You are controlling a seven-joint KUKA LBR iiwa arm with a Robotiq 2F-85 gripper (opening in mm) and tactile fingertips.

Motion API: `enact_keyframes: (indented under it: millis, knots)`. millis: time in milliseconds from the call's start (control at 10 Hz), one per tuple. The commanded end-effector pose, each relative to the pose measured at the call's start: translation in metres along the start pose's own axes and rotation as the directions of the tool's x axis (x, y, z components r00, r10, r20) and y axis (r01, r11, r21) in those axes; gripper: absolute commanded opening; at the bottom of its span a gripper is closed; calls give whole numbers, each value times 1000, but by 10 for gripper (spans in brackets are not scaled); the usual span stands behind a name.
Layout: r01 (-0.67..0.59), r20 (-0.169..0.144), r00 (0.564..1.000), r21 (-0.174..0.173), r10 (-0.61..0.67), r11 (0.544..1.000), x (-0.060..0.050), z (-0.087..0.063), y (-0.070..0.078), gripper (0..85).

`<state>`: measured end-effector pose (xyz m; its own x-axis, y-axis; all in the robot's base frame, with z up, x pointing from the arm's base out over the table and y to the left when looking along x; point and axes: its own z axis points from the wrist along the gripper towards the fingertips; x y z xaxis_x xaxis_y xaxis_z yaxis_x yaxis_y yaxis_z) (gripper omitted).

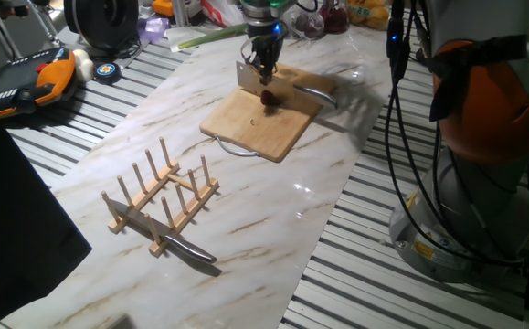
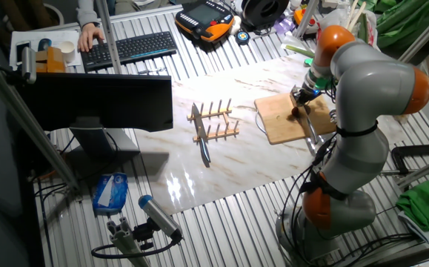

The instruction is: Chop the onions

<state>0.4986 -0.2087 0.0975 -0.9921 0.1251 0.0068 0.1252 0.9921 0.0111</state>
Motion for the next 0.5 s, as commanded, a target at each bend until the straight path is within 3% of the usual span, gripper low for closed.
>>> enact_keyframes:
  millis: [0, 400]
  knots:
    - [-1, 1, 1000, -1, 1, 1000, 1, 1, 2, 7]
    - [-3, -2, 1000, -3, 3, 1000, 1, 2, 2, 7]
